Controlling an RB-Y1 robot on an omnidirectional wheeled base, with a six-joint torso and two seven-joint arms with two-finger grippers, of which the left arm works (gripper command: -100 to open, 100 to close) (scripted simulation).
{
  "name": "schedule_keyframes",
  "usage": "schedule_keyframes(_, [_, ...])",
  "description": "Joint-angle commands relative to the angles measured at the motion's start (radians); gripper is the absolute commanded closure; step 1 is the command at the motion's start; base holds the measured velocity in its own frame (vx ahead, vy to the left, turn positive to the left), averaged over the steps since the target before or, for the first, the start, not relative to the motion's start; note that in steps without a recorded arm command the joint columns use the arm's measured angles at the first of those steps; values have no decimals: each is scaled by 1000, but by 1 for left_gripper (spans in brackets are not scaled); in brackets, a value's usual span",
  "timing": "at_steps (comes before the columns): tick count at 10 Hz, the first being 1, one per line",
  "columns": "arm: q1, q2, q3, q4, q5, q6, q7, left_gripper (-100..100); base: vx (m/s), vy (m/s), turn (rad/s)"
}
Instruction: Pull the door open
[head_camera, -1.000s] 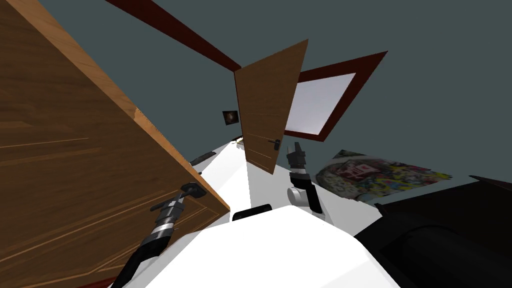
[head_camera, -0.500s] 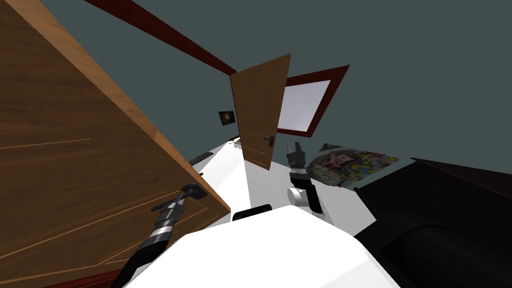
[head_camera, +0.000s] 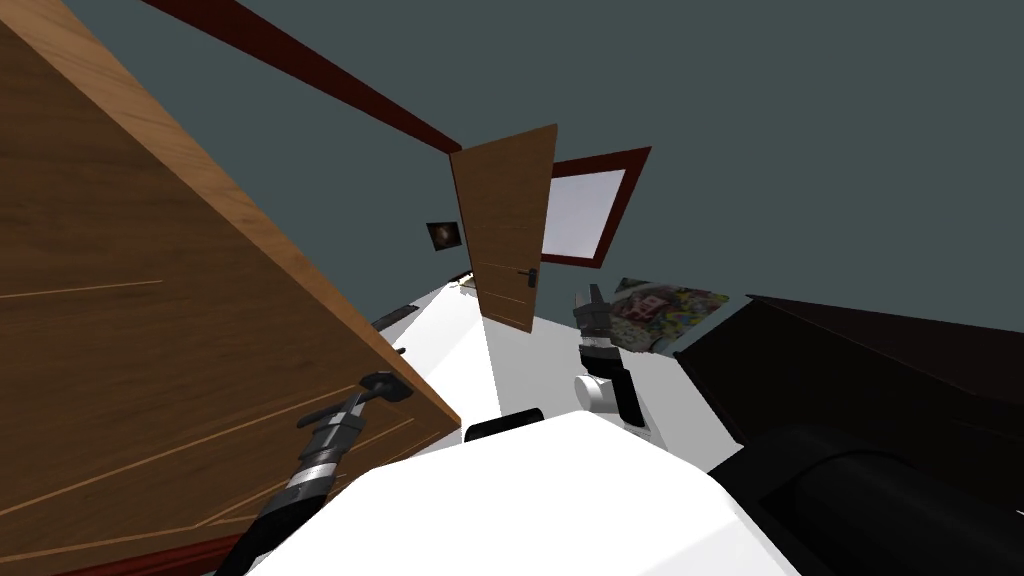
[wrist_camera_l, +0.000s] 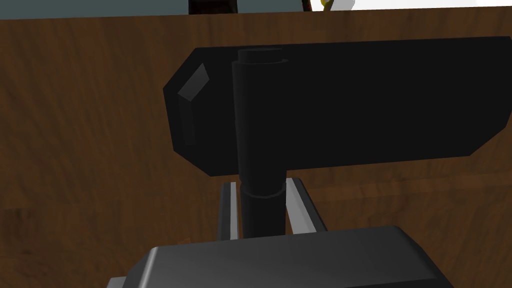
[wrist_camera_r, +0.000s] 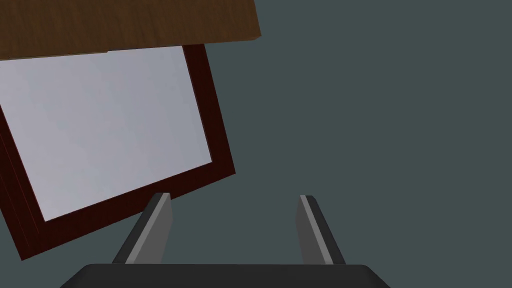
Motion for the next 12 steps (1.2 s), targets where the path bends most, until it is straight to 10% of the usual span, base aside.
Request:
schedule_keyframes(1, [12, 16, -3, 5, 2, -23, 10, 100, -236, 15, -137])
schedule_keyframes(12, [49, 85, -52, 31, 0, -116, 57, 100, -180, 30, -116])
